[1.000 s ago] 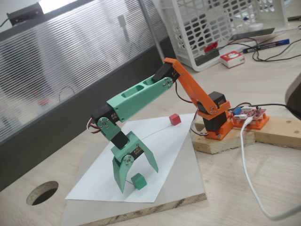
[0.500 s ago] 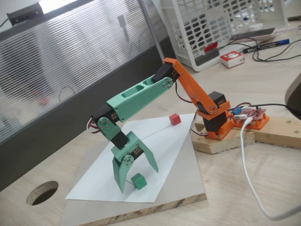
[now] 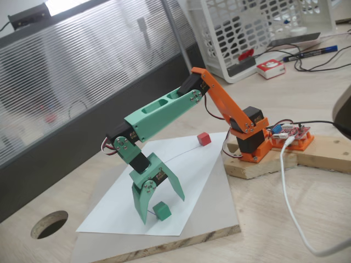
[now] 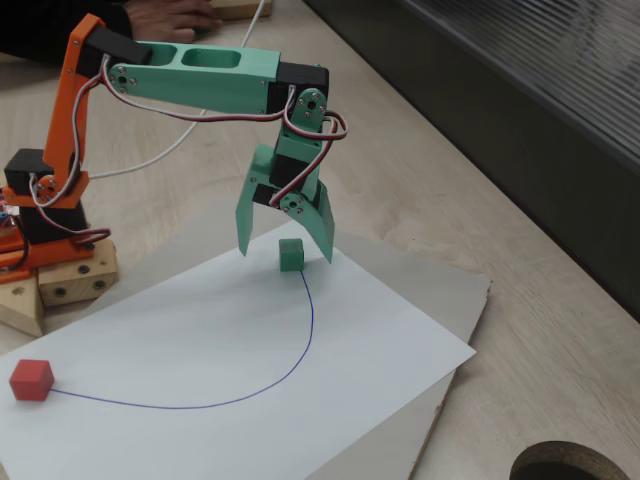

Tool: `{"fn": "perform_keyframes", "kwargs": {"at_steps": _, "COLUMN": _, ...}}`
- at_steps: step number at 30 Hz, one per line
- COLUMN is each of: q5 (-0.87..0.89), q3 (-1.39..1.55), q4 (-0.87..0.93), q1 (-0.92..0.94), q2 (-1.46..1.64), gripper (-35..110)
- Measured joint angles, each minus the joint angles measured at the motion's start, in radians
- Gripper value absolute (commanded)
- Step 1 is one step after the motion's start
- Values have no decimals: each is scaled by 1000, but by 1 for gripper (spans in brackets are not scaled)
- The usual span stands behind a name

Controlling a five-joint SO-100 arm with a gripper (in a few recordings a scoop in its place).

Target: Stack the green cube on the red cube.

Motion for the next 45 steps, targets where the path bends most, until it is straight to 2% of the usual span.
{"fn": "perform_keyframes", "kwargs": {"at_steps": 5, "q5": 0, "q3": 0, "q4": -3, "q1": 0, "q2": 0, "gripper": 53}}
{"fn": "perform_keyframes", "kwargs": {"at_steps": 11, "q5": 0, "q3": 0, "q4": -3, "q1": 0, "q2": 0, "gripper": 53}}
{"fn": "perform_keyframes", "kwargs": {"at_steps": 19, "q5": 0, "q3": 0, "q4": -101, "q1": 8, "q2": 0, "gripper": 53}}
{"fn": "perform_keyframes", "kwargs": {"at_steps": 30, "q5": 0, "q3": 0, "q4": -104, "q1": 8, "q2": 0, "gripper": 52}}
{"fn": "perform_keyframes", "kwargs": {"at_steps": 37, "q5": 0, "q3": 0, "q4": -104, "q1": 8, "q2": 0, "gripper": 36}}
{"fn": "perform_keyframes", "kwargs": {"at_steps": 45, "q5": 0, "q3": 0, "q4": -104, "q1": 11, "q2": 0, "gripper": 34}}
